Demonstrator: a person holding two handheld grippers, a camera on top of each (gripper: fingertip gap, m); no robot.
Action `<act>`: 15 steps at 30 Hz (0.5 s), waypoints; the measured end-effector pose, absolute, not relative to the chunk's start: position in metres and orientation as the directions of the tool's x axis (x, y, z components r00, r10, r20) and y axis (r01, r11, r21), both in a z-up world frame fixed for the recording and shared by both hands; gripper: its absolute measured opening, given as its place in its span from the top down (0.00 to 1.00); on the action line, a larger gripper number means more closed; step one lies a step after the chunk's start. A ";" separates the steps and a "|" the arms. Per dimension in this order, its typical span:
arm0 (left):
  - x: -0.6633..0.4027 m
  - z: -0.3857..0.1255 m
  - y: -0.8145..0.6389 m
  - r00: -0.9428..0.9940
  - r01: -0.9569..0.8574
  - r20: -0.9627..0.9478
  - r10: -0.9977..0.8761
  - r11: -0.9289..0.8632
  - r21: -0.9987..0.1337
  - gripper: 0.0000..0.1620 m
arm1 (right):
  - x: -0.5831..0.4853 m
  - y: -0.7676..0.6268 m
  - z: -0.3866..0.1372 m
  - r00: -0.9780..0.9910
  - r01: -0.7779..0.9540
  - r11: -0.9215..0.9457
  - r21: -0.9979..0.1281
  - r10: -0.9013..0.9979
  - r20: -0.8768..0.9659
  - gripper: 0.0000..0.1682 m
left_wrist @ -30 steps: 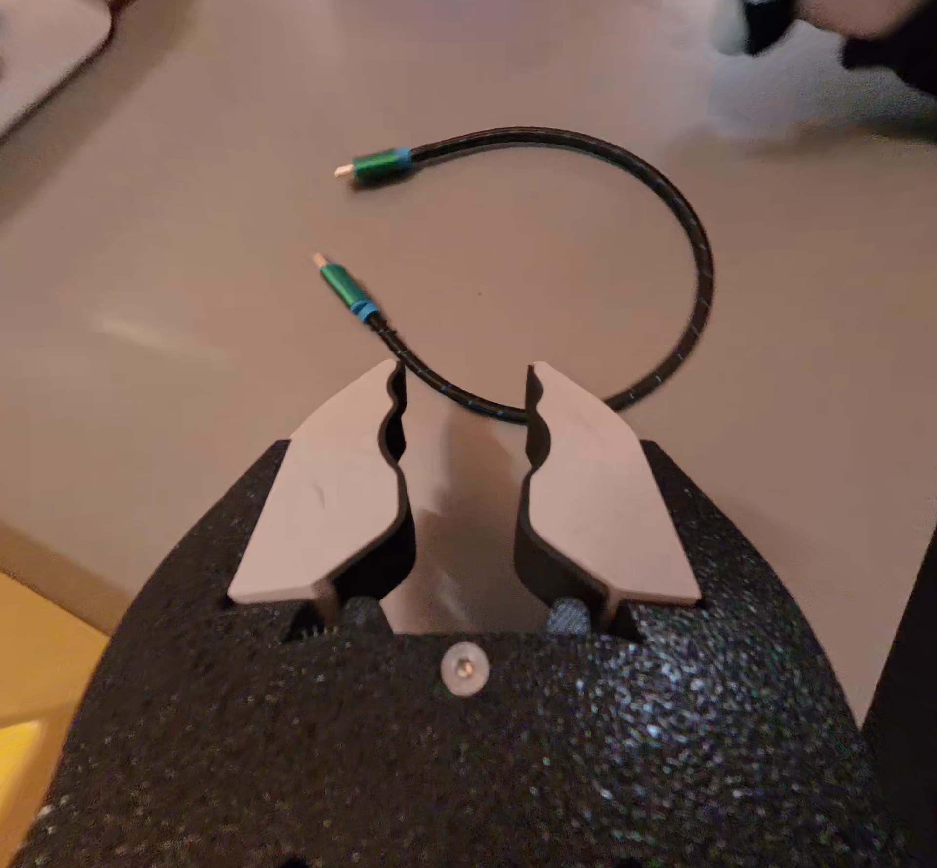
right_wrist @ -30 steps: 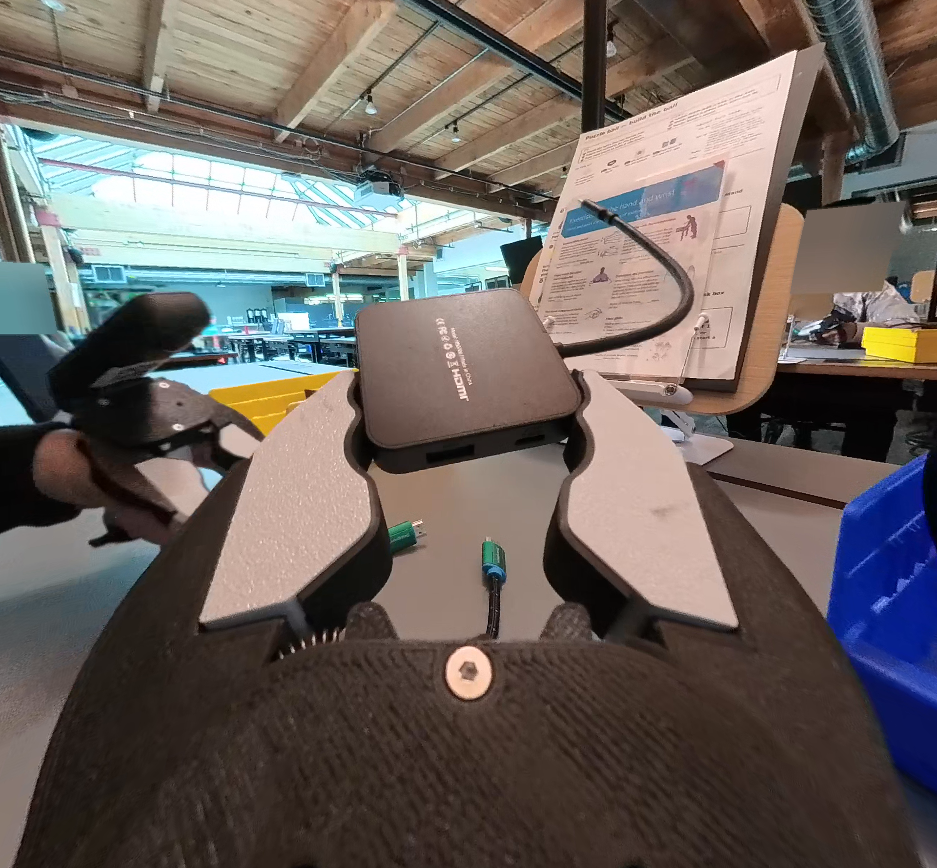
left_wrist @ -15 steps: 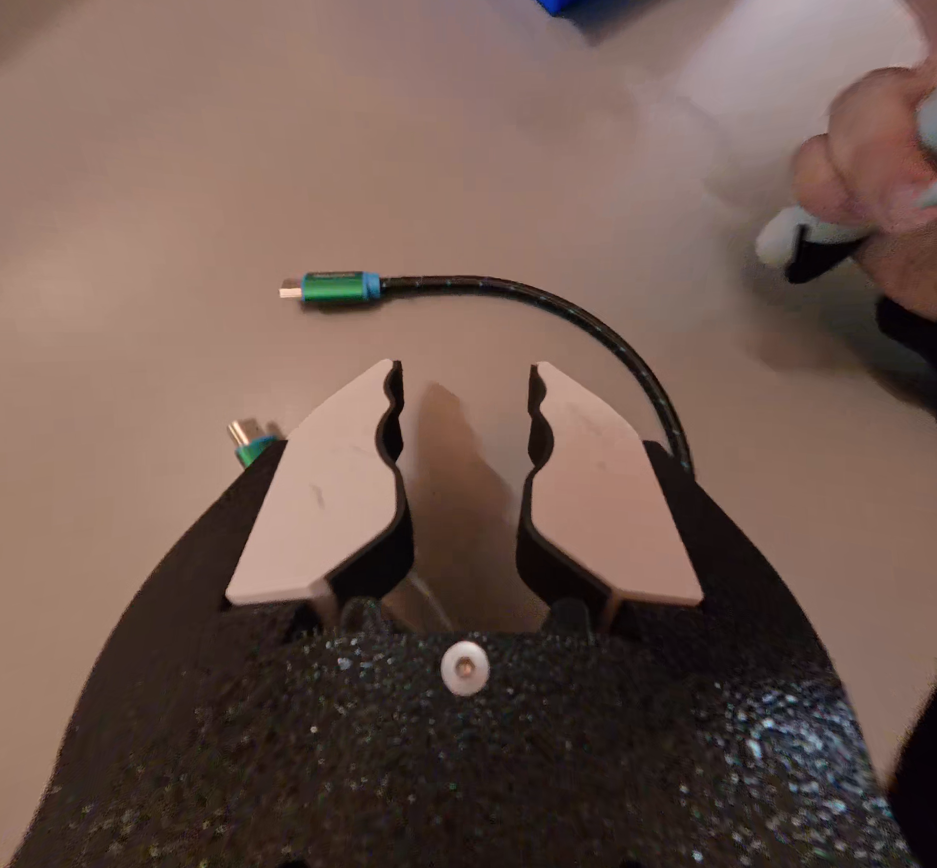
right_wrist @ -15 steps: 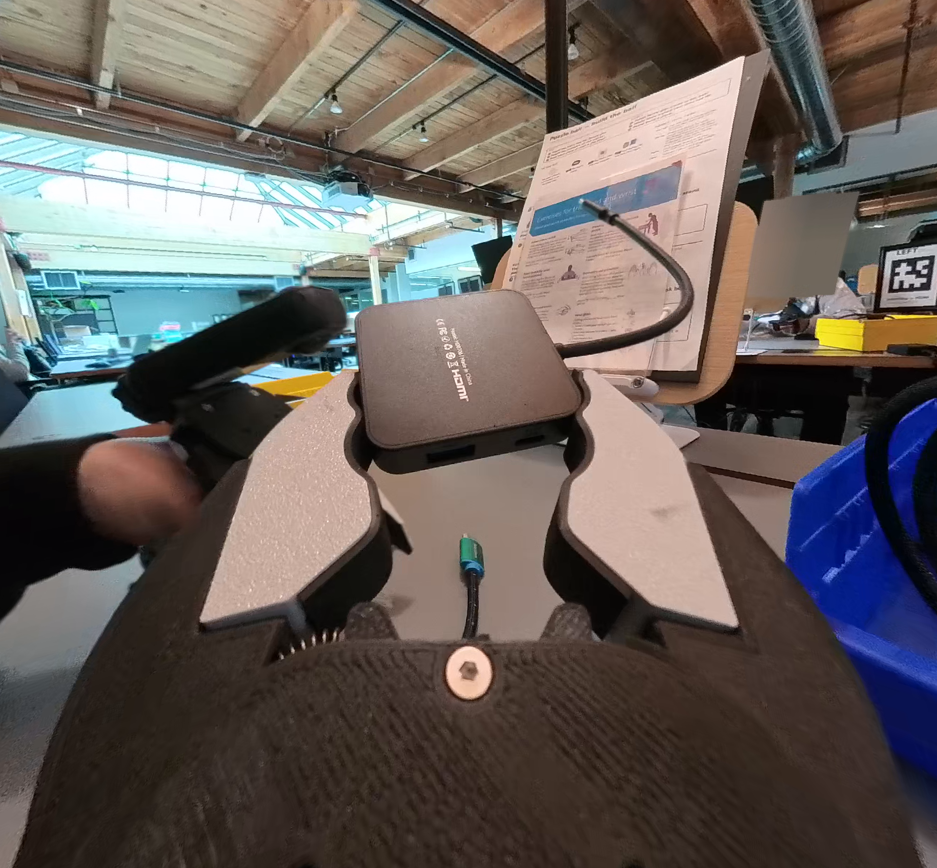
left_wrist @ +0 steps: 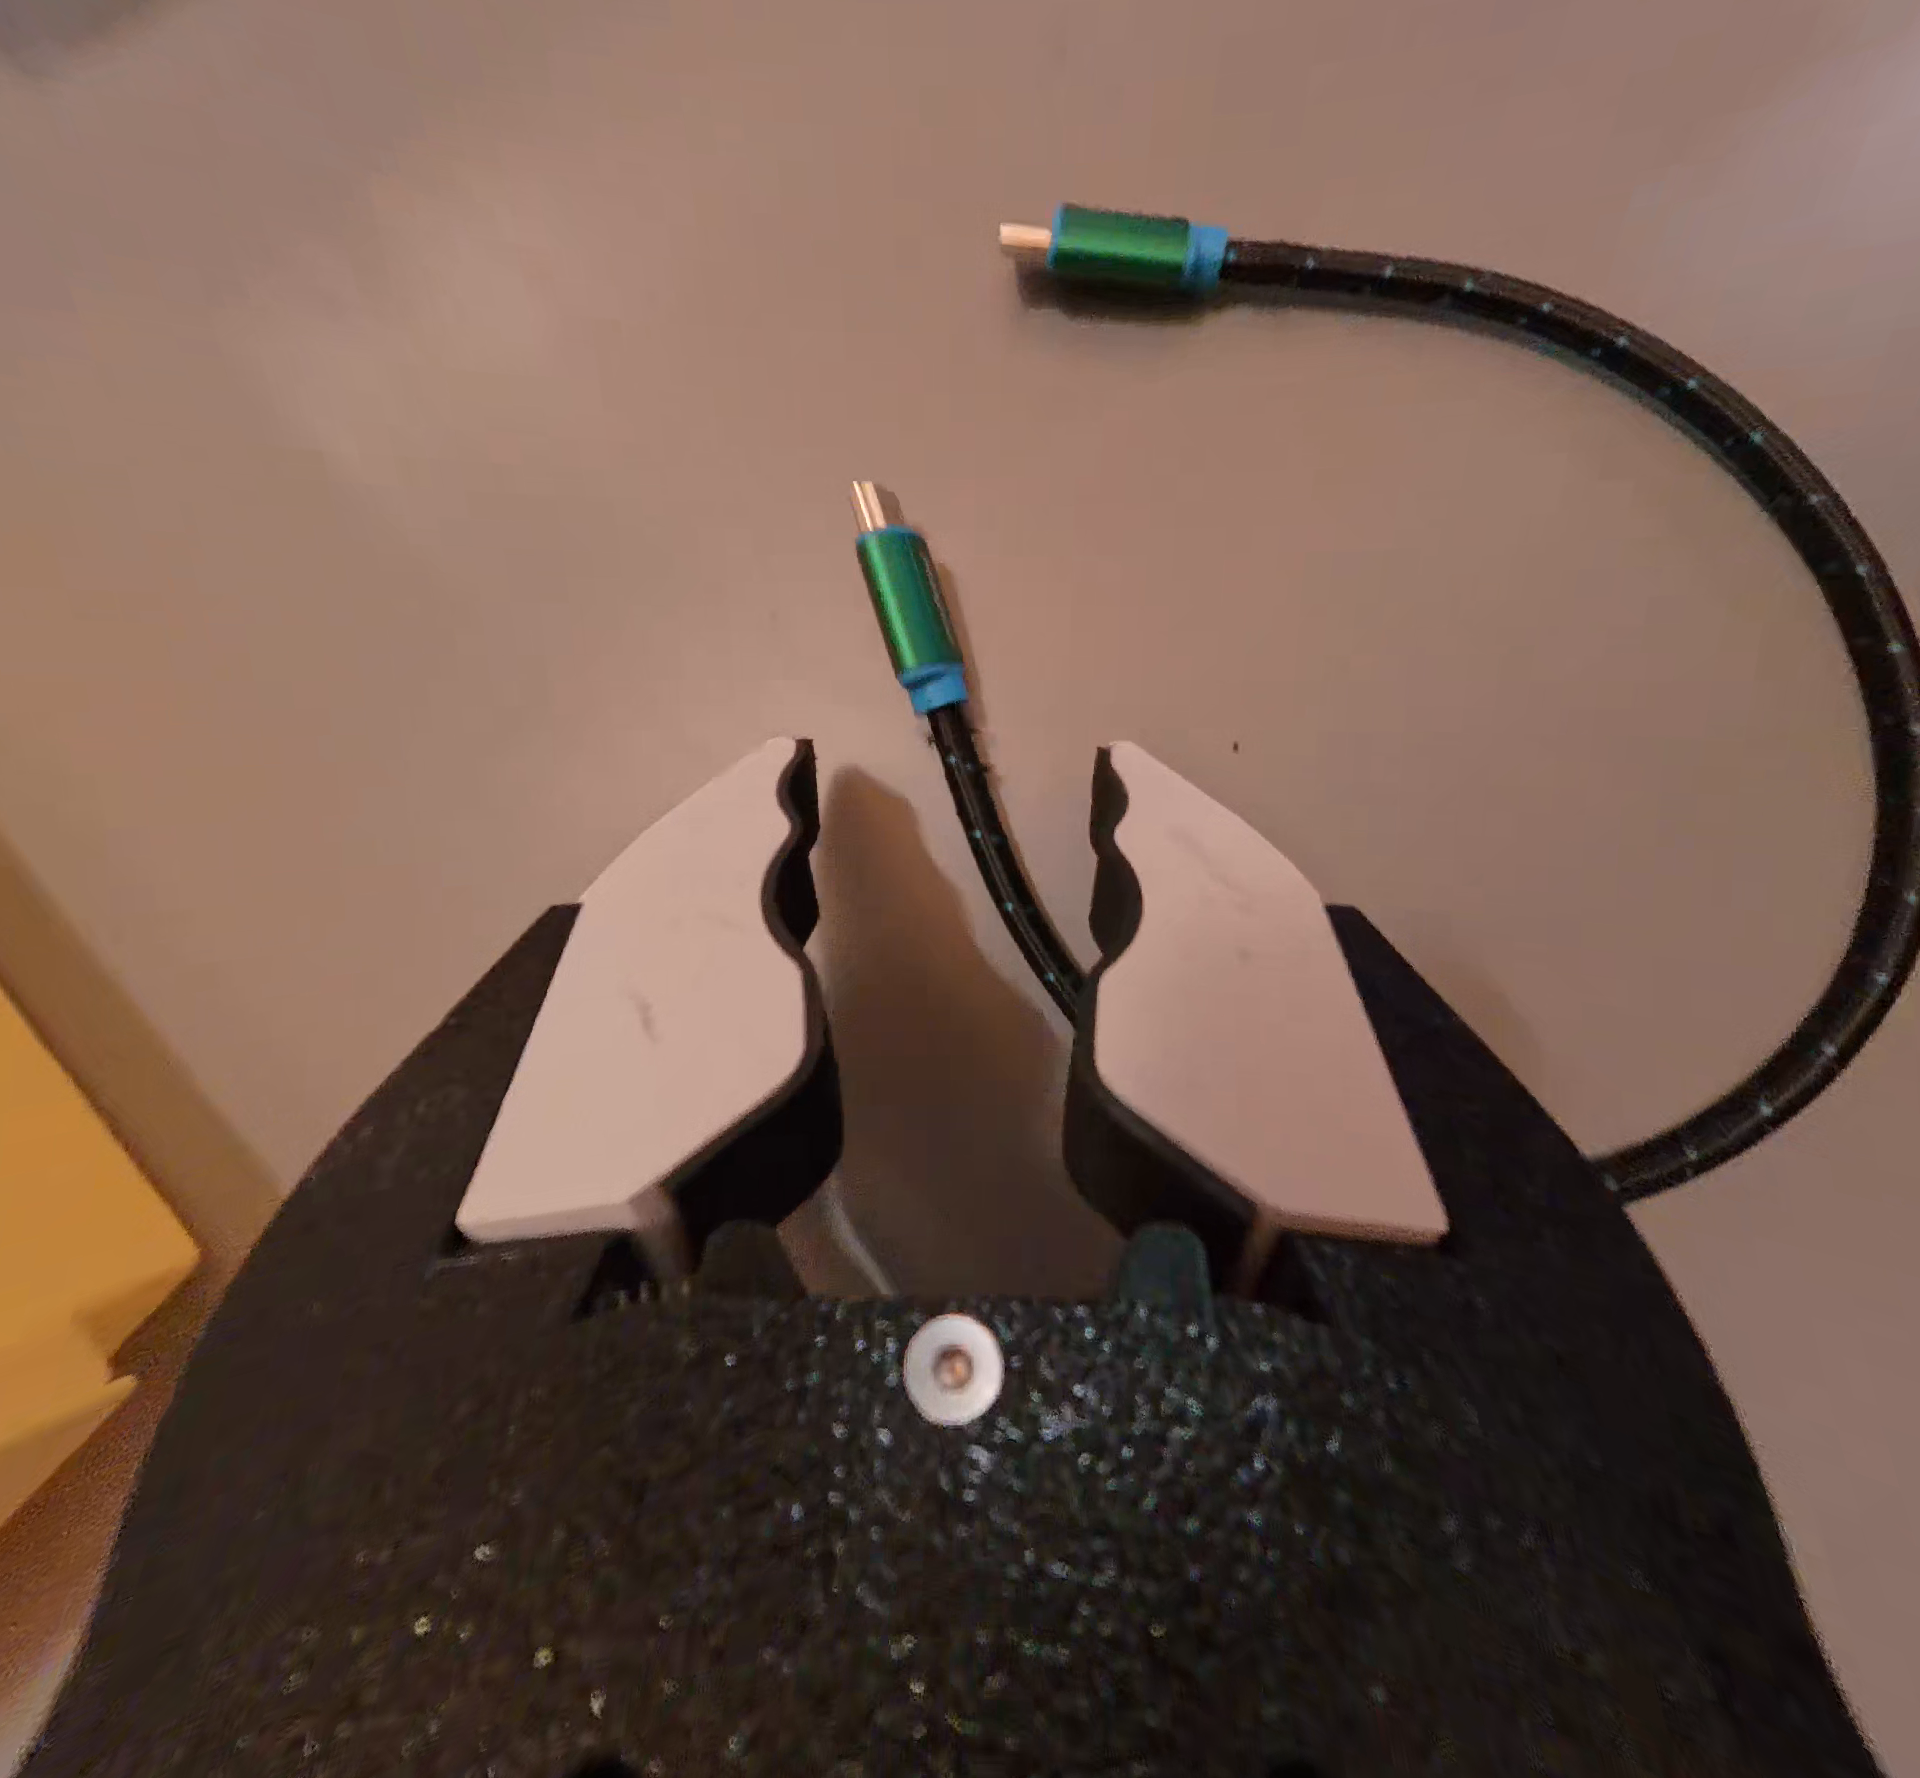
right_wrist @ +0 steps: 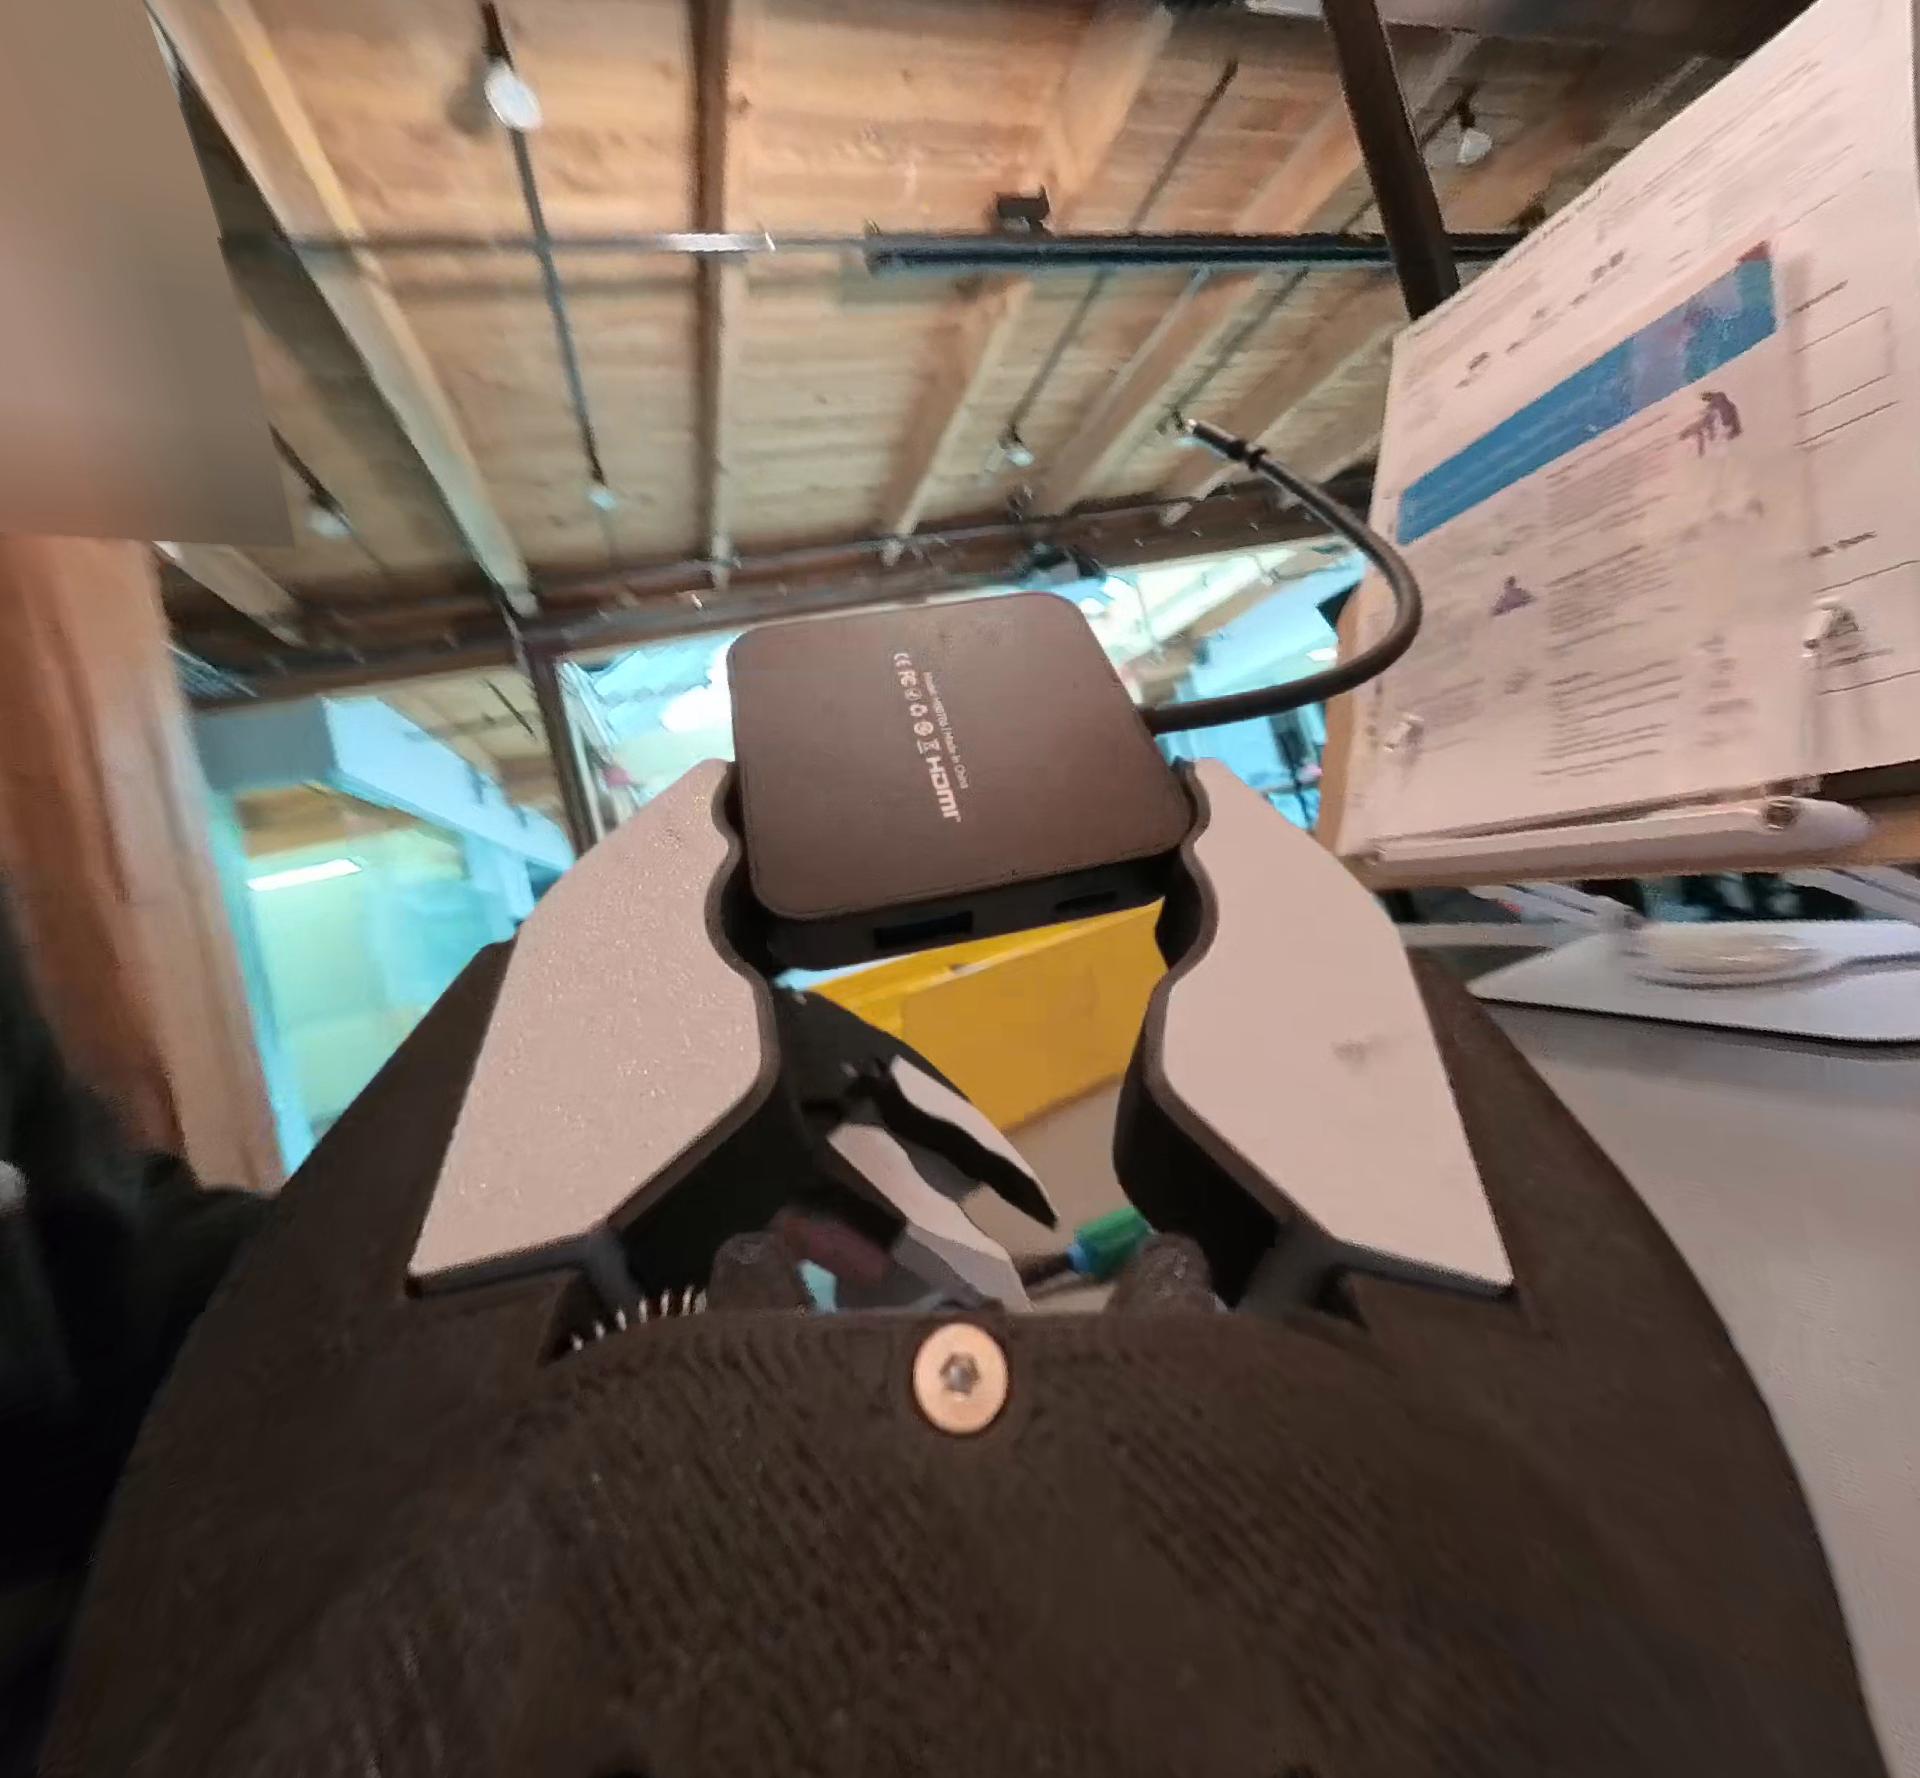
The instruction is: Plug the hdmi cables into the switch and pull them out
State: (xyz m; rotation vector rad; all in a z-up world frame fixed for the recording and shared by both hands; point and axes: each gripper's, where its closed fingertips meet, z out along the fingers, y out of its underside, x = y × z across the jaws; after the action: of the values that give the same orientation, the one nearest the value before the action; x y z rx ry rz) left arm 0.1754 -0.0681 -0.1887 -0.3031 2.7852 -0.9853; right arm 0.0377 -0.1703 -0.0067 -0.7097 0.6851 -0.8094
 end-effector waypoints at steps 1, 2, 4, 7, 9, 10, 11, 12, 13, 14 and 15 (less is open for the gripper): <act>0.174 -0.191 -0.067 -0.966 -0.130 -0.092 -0.241 0.762 -0.635 0.70 | 0.034 -0.172 -0.004 0.533 0.407 0.524 -0.748 -0.801 -0.272 0.54; 0.173 -0.191 -0.067 -0.967 -0.125 -0.094 -0.236 0.762 -0.636 0.70 | 0.030 -0.174 -0.001 0.554 0.416 0.549 -0.725 -0.785 -0.277 0.54; 0.169 -0.191 -0.069 -0.971 -0.109 -0.094 -0.219 0.759 -0.642 0.71 | 0.023 -0.175 0.003 0.597 0.422 0.590 -0.689 -0.753 -0.279 0.54; 0.166 -0.190 -0.071 -0.974 -0.084 -0.108 -0.199 0.761 -0.643 0.73 | 0.023 -0.174 0.003 0.585 0.435 0.570 -0.697 -0.767 -0.263 0.54; 0.162 -0.190 -0.072 -0.977 -0.071 -0.109 -0.185 0.759 -0.647 0.75 | 0.027 -0.172 0.001 0.564 0.433 0.545 -0.718 -0.785 -0.256 0.54; 0.161 -0.190 -0.072 -0.978 -0.072 -0.104 -0.182 0.756 -0.650 0.76 | 0.029 -0.172 -0.001 0.549 0.431 0.528 -0.732 -0.797 -0.252 0.54; 0.161 -0.190 -0.071 -0.978 -0.077 -0.097 -0.184 0.754 -0.652 0.77 | 0.031 -0.171 -0.003 0.531 0.431 0.509 -0.745 -0.811 -0.247 0.54; 0.160 -0.189 -0.071 -0.979 -0.085 -0.087 -0.186 0.752 -0.653 0.77 | 0.033 -0.172 -0.004 0.502 0.436 0.485 -0.758 -0.830 -0.242 0.54; 0.158 -0.188 -0.071 -0.980 -0.097 -0.069 -0.188 0.747 -0.658 0.77 | 0.036 -0.174 -0.007 0.467 0.439 0.455 -0.775 -0.852 -0.236 0.54; 0.156 -0.185 -0.072 -0.980 -0.111 -0.047 -0.192 0.735 -0.669 0.77 | 0.038 -0.175 -0.009 0.433 0.438 0.427 -0.791 -0.871 -0.231 0.54; 0.154 -0.182 -0.073 -0.980 -0.125 -0.028 -0.196 0.722 -0.680 0.77 | 0.041 -0.177 -0.011 0.403 0.435 0.404 -0.805 -0.887 -0.227 0.54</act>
State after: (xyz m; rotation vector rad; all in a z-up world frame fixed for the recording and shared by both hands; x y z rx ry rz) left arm 0.1543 -0.0727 -0.1822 -0.2640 2.8244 -1.1044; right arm 0.0408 -0.1768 -0.0115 -0.7288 0.7307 -0.9347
